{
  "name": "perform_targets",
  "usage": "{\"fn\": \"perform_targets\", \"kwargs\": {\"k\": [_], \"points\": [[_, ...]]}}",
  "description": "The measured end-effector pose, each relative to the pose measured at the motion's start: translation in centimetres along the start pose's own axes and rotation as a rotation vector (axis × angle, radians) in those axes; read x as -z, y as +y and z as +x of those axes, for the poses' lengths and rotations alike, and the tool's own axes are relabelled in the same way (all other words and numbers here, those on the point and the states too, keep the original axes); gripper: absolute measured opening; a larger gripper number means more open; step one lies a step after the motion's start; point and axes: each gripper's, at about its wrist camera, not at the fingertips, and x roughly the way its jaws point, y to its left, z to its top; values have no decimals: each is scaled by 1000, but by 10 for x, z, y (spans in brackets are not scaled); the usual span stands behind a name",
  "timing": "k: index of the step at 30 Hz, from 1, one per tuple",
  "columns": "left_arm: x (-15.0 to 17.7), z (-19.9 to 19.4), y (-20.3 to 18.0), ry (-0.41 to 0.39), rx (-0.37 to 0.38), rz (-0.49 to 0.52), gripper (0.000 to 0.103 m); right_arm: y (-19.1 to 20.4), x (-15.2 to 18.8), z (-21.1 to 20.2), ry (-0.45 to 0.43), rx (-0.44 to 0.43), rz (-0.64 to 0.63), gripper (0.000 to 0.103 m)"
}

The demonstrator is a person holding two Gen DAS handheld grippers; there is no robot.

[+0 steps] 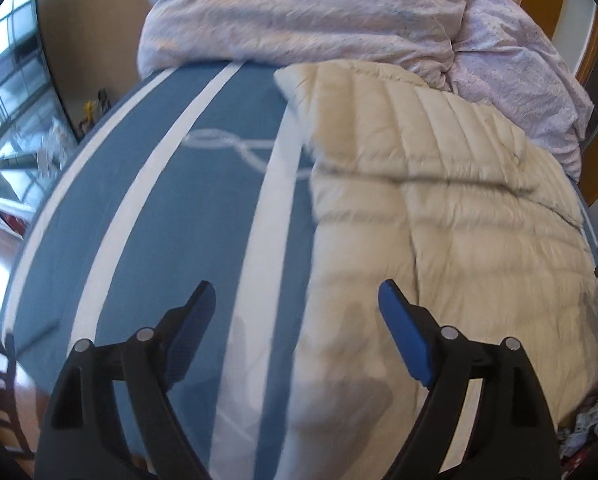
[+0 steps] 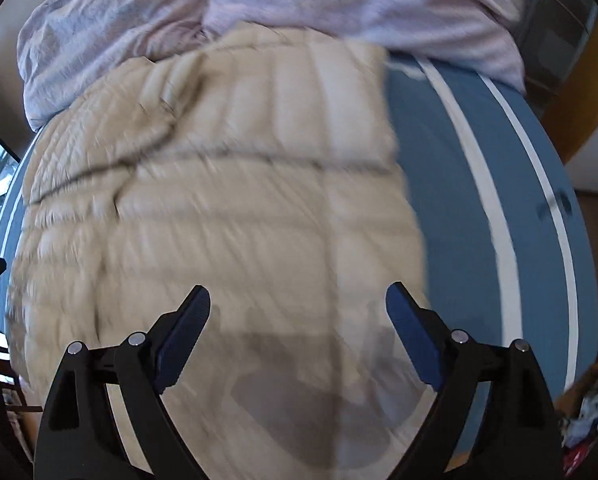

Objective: Fold large clothes
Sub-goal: 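Move both tools to the hem corners of the jacket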

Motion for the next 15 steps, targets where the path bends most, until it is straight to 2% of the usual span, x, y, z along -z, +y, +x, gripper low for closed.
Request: {"fn": "perform_targets", "kwargs": {"k": [3, 8, 15], "points": [[23, -10, 10, 9, 32, -16, 83, -22, 22, -4, 36, -13, 39, 91], [54, -19, 10, 15, 60, -18, 82, -47, 63, -4, 92, -60, 97, 84], [82, -19, 11, 43, 106, -46, 70, -79, 98, -15, 80, -80, 198, 78]]}}
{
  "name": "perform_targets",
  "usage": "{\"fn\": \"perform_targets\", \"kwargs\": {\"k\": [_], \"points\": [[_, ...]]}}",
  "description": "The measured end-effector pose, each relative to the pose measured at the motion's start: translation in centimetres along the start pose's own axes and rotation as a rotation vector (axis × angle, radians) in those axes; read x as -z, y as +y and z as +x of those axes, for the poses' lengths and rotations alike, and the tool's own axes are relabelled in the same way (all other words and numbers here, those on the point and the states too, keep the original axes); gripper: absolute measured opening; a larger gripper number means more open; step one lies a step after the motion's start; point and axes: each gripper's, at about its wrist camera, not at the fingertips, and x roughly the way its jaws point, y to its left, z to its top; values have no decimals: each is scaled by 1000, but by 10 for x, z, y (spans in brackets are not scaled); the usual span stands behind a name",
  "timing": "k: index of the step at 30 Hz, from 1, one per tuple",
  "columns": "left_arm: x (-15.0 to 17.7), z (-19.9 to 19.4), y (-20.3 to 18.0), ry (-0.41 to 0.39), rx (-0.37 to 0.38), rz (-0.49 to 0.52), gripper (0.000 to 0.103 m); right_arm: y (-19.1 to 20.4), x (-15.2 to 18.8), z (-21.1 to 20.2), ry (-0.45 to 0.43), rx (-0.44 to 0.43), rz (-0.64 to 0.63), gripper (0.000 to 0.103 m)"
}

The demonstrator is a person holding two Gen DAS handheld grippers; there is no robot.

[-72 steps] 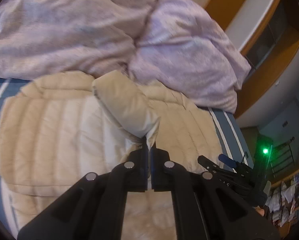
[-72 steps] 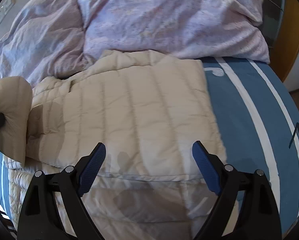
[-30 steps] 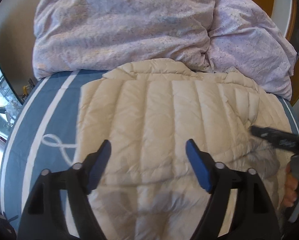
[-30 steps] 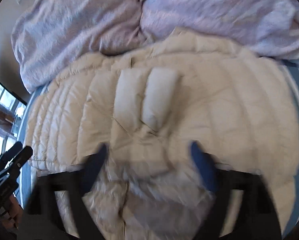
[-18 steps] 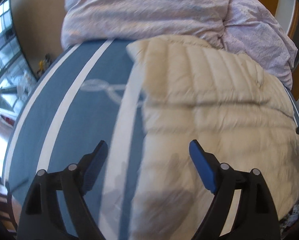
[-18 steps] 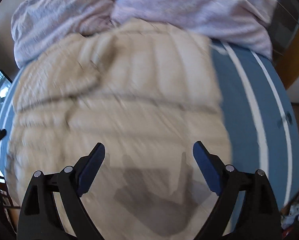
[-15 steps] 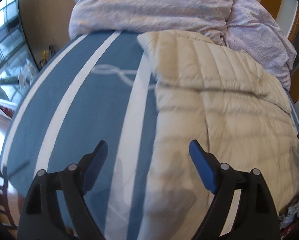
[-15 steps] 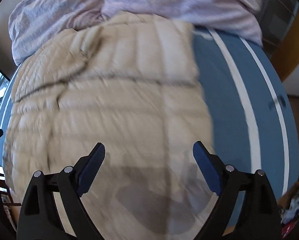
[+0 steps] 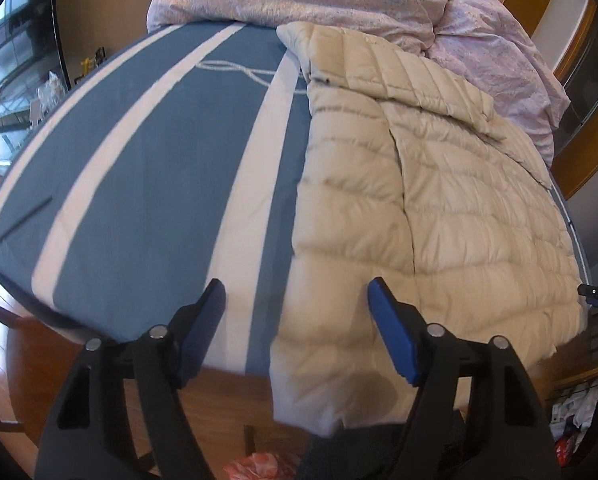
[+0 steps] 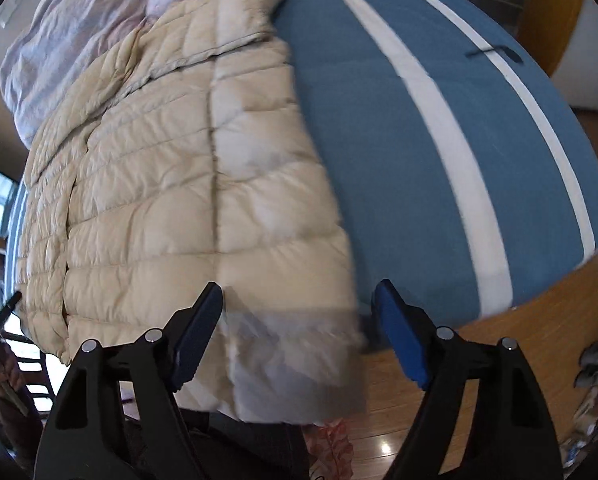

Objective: Fold large clothes
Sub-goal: 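Move both tools to the hem corners of the jacket, then grasp the hem corners with both grippers and lift them toward the collar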

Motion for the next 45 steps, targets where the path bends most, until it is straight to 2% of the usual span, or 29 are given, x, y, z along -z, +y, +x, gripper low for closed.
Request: {"fn": "perform_targets", "kwargs": {"k": [1, 4, 7, 9, 10, 11, 14, 15, 18, 21, 34, 45], "points": [[2, -1, -1, -5, -2, 2, 69, -4, 2, 2, 14, -20, 15, 70], [6, -2, -6, -1, 22, 13, 63, -5, 8, 3, 27, -51, 6, 61], [10, -2, -13, -2, 22, 30, 60, 4, 13, 0, 44, -80, -24, 48], [12, -2, -17, 0, 36, 33, 54, 7, 14, 0, 52, -93, -34, 39], [13, -2, -19, 1, 42, 33, 51, 7, 15, 0, 53, -100, -36, 31], [14, -2, -21, 2, 47, 33, 45, 8, 15, 1, 56, -114, -31, 24], [14, -1, -23, 11, 47, 30, 25, 8, 14, 1, 52, -128, -23, 12], [13, -1, -24, 18, 47, 29, 19, 9, 12, 2, 50, -128, -20, 11], [10, -1, -29, 21, 20, 51, 10, 12, 7, -1, 38, -112, -24, 9], [6, -4, -36, 20, -7, 69, 7, 20, 1, -3, 18, -99, -32, 8], [-21, -27, -51, -56, -69, 103, 5, 32, -23, -25, -86, -85, -74, 7], [-70, -38, -63, -138, -119, 111, 5, 60, -66, -39, -186, -19, -145, 7]]}}
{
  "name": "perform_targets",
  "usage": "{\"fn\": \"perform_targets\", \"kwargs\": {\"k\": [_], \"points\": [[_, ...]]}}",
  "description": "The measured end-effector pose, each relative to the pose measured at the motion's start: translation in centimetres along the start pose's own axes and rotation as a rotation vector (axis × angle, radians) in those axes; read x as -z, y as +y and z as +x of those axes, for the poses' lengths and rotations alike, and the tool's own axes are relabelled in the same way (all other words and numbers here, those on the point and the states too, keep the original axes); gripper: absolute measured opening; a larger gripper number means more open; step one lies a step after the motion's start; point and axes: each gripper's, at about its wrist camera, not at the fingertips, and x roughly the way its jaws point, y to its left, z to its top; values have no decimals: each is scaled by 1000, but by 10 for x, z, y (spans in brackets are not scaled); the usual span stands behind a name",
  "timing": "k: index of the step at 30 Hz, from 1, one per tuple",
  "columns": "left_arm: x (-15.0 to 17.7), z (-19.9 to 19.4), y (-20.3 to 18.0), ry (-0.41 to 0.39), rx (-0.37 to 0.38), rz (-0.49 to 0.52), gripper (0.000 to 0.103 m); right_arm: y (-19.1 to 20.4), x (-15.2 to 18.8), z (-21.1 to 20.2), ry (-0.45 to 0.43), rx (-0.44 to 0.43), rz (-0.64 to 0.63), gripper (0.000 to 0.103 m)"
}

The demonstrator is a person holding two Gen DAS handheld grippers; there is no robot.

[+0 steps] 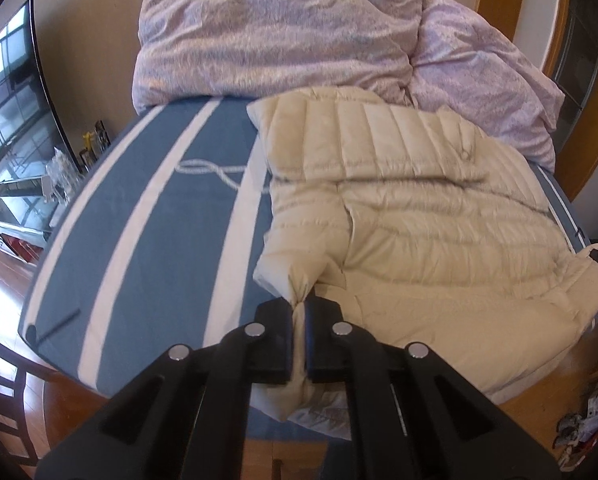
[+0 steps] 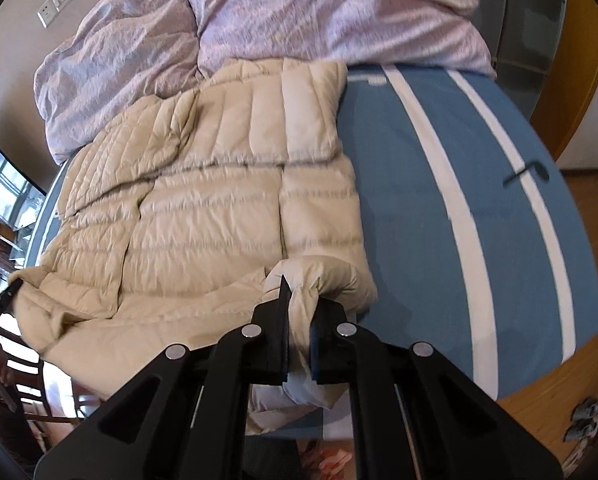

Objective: Fold large clothes
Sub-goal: 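Grasp the hem corners with both grippers and lift them toward the collar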

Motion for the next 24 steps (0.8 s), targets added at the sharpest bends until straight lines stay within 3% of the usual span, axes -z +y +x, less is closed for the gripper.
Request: {"fn": "perform_targets", "kwargs": {"k": [15, 24], "points": [[-119, 47, -5, -106, -53, -51, 5, 34, -95, 64, -122, 173, -81, 7], [-192, 111, -2, -132, -51, -134, 5, 31, -167, 109, -222, 171, 5, 8]]}}
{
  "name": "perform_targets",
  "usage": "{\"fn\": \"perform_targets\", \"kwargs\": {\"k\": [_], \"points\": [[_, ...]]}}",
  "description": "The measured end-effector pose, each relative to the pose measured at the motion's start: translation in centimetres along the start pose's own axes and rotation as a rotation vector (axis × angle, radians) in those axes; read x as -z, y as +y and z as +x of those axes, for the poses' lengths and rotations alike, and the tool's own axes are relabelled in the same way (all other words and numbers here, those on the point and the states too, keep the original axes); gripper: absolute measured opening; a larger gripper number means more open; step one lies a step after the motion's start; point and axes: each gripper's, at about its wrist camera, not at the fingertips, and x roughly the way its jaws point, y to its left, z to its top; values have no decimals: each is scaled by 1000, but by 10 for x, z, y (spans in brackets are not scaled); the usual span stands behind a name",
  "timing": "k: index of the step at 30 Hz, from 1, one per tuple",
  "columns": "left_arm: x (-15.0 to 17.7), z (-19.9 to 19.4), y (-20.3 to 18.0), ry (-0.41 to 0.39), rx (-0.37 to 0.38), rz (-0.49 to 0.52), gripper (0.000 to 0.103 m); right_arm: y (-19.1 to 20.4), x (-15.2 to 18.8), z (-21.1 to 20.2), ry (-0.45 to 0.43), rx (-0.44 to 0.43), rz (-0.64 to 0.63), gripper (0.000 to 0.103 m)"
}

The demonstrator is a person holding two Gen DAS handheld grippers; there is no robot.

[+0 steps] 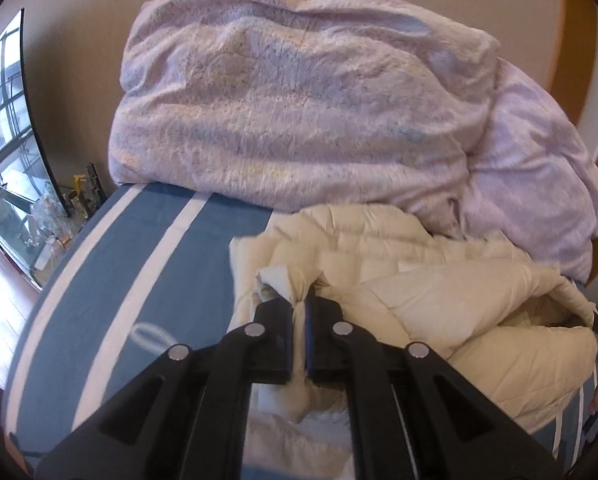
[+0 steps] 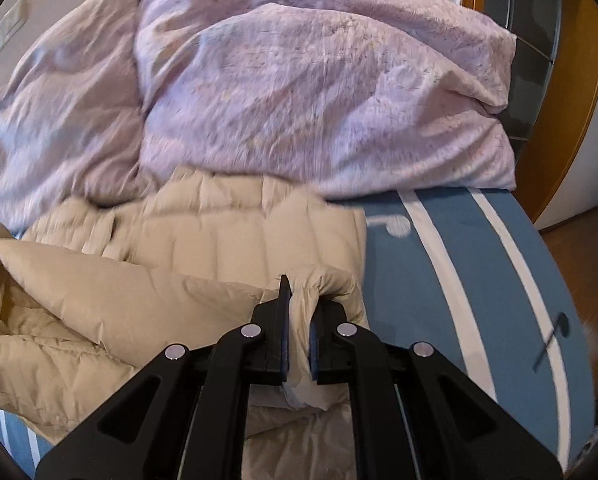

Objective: Fold large clothes
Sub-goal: 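Grasp the hem corners with both grippers and lift them toward the collar, then lay the hem onto the collar and open both grippers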

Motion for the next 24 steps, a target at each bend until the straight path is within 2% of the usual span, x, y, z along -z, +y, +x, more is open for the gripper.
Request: {"fn": "perform_targets", "kwargs": {"k": [3, 8, 10, 11, 12, 13, 14, 15, 16, 17, 21, 23, 24], "points": [[-12, 36, -3, 26, -13, -22, 5, 2, -14, 24, 4, 10, 24, 8], [-19, 82, -5, 50, -16, -76, 10, 0, -33, 54, -1, -13, 73, 23], [-22, 90, -4, 52, 1, -110, 19, -6, -39, 57, -2, -42, 108, 28], [-24, 91, -3, 47, 12, -122, 30, -11, -42, 55, -10, -63, 130, 33], [-27, 88, -1, 31, 27, -140, 45, -17, -45, 51, -27, -89, 154, 41], [-29, 83, 0, 6, 41, -151, 55, -21, -46, 48, -43, -115, 168, 66], [-31, 74, 1, -32, 39, -152, 78, -27, -47, 40, -79, -147, 186, 86], [-33, 66, 1, -66, 28, -145, 86, -31, -45, 30, -134, -139, 194, 87], [-33, 59, 0, -95, 19, -135, 87, -33, -42, 19, -188, -123, 185, 87], [-31, 51, -1, -117, 20, -117, 87, -34, -40, 14, -205, -123, 168, 87], [-20, 42, -9, -150, 21, -76, 87, -19, -19, 17, -167, -149, 78, 77], [-14, 54, -20, -141, -24, -31, 87, -7, -14, 33, -128, -98, 28, 68], [-13, 61, -24, -129, -46, -18, 87, -2, -14, 42, -114, -63, 14, 66]]}}
